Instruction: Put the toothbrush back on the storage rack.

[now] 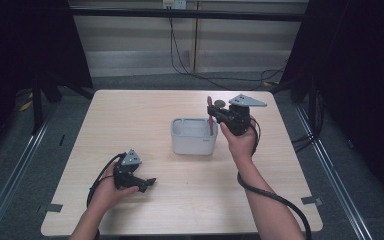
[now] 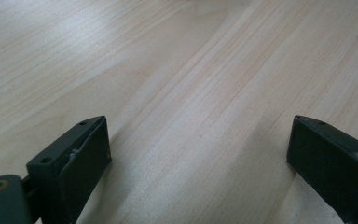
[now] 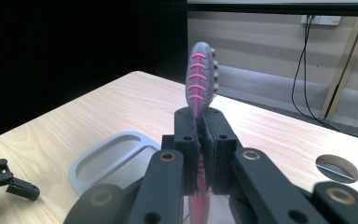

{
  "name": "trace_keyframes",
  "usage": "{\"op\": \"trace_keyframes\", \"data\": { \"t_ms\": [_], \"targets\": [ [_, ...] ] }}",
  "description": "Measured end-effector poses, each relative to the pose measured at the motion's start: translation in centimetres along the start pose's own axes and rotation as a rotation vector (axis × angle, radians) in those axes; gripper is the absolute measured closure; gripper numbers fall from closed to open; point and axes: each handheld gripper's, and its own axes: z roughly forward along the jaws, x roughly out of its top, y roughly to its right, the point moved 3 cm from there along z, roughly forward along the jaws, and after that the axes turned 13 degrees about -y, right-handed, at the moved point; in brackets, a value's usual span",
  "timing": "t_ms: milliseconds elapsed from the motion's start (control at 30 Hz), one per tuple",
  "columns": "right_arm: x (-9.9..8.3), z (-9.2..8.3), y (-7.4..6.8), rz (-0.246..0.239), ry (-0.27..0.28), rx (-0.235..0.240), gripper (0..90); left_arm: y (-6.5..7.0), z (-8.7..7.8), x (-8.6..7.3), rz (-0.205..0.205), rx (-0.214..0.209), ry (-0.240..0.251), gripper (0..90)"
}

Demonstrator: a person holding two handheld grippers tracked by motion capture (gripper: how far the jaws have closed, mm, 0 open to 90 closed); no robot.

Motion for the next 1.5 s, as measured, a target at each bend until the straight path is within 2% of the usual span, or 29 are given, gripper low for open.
{"op": "trace_keyframes", "data": {
  "t_ms": [1500],
  "targets": [
    [-2.4,0.1,0.1,0.018,-0.029,0.013,85.0,0.0,0.0,0.0,0.000,0.001,0.000,5.7]
  ]
}}
